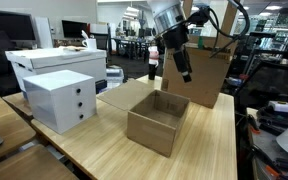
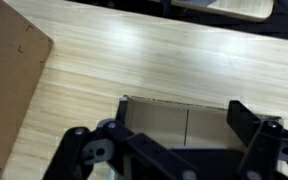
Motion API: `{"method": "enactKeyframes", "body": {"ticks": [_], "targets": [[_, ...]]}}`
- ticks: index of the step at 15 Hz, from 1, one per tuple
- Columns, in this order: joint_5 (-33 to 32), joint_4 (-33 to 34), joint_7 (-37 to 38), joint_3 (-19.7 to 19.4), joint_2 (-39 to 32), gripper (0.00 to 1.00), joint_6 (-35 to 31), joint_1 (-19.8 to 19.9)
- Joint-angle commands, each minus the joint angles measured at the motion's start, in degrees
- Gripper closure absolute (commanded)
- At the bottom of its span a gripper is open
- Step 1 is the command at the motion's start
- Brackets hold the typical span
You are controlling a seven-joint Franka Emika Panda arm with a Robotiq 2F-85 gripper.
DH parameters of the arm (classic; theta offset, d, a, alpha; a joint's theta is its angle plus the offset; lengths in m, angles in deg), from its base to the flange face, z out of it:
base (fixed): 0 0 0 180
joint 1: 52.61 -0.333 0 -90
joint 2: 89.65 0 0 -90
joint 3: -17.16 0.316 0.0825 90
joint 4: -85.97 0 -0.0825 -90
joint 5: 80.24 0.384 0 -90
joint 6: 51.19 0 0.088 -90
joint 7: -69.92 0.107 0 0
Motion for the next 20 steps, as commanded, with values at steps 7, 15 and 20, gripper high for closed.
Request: {"method": "enactKeyframes", "body": {"ticks": [7, 15, 20], "targets": [[-3.8, -0.8, 15.1, -3.5, 6.0, 0.00, -13.0, 2.0], [-8.3, 2.1, 25.2, -5.3, 11.4, 0.00, -21.4, 5.2], [-12.9, 2.7, 32.0, -5.8, 14.8, 0.00, -25.4, 8.2]]}}
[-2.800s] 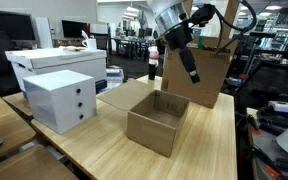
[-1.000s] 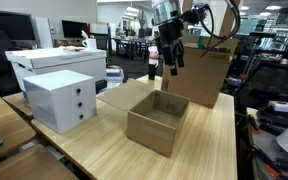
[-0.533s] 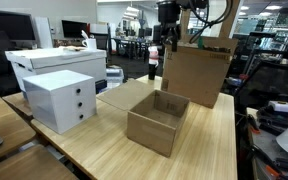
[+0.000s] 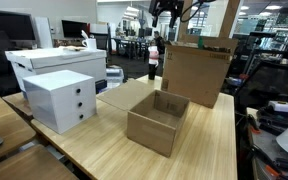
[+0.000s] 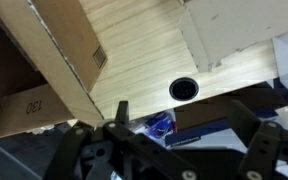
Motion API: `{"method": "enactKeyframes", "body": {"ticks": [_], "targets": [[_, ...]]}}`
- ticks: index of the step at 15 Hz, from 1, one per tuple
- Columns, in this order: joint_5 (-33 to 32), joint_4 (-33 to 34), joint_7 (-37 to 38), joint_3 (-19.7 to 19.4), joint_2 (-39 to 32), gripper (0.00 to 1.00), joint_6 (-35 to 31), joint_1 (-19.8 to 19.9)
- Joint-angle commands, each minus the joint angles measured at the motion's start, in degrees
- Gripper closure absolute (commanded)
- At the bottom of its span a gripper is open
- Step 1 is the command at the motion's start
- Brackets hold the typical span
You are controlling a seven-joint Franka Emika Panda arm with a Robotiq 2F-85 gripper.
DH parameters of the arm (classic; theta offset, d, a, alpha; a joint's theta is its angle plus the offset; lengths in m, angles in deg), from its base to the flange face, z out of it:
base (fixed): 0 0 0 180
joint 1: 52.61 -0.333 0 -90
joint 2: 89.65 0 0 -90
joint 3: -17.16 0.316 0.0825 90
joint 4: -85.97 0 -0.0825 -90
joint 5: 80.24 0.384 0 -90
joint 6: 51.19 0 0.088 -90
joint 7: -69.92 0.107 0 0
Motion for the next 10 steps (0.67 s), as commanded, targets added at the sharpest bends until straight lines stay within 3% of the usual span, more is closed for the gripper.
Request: {"method": "enactKeyframes", "body": {"ticks": [1, 10], "targets": [[-4.3, -1.1, 6.0, 0.0, 3.3, 0.00, -3.1, 2.6], [-11.7, -2.6, 17.8, -2.8, 7.6, 0.00, -2.9, 9.9]]}}
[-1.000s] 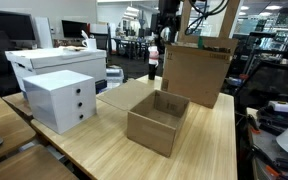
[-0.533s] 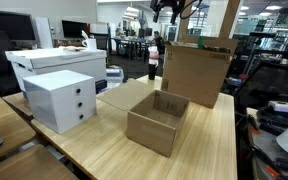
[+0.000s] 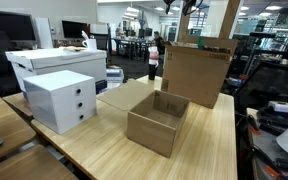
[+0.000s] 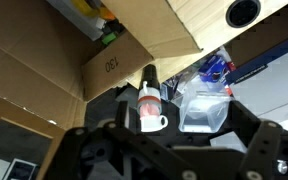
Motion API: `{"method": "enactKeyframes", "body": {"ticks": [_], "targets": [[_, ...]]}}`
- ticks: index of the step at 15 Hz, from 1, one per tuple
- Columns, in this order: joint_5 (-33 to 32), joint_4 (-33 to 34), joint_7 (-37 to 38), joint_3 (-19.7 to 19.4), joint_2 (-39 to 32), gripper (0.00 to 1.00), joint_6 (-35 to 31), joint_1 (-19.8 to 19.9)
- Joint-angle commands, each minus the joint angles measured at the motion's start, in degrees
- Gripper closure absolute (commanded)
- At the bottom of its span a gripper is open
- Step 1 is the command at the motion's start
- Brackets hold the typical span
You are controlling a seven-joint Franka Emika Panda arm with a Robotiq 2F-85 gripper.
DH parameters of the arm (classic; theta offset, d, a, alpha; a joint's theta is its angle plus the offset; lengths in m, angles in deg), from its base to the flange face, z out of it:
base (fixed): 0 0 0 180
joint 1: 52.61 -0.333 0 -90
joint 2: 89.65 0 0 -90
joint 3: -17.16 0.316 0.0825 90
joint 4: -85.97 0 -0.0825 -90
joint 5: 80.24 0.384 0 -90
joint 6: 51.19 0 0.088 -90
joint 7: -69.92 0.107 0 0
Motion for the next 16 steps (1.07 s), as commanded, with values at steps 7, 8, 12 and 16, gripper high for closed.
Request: {"method": "enactKeyframes", "body": {"ticks": [7, 8, 12, 16], "targets": [[-2.5, -6.9, 8.1, -3.9, 3.0, 0.00, 1.0, 6.7], [-2.1, -7.7, 7.8, -4.4, 2.8, 0.00, 1.4, 7.0], [1.1, -12.7, 5.1, -5.4, 1.5, 0.25, 2.4, 6.3], [3.7, -15.1, 3.5, -4.3, 0.3, 0.44, 2.4, 4.3]]}}
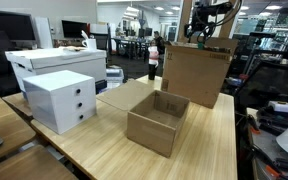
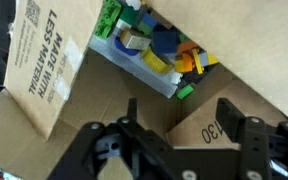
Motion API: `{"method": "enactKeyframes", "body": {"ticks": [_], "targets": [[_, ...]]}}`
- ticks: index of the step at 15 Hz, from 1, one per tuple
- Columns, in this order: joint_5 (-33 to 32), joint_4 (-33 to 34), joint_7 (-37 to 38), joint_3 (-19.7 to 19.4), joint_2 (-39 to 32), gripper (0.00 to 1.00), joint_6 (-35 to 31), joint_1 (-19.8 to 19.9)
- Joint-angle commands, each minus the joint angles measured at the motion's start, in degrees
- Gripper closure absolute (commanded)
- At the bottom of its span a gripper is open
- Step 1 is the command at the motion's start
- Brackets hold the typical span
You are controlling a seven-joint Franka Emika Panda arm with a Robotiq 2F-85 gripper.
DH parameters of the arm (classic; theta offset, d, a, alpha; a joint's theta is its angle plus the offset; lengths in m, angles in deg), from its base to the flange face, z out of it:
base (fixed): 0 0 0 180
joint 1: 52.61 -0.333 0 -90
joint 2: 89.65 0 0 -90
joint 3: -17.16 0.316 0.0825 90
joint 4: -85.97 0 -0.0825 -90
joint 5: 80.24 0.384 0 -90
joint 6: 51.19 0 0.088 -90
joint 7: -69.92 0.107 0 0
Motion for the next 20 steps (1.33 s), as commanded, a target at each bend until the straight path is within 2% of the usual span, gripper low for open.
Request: {"method": "enactKeyframes", "body": {"ticks": [1, 8, 12, 16, 20], "targets": [[3.0, -1.9, -2.4, 1.3, -0.4, 0.48, 0.4, -1.8], [4.0, -2.2, -3.0, 3.6, -0.9, 0.91, 0.1, -4.8], [2.6, -2.4, -2.4, 4.6, -1.3, 0.99, 0.3, -5.5], [0.7, -3.9, -1.5, 4.5, -3.5, 0.94, -0.3, -5.0], [0.4, -4.3, -1.8, 4.0, -5.5, 0.95, -0.7, -5.1]]}}
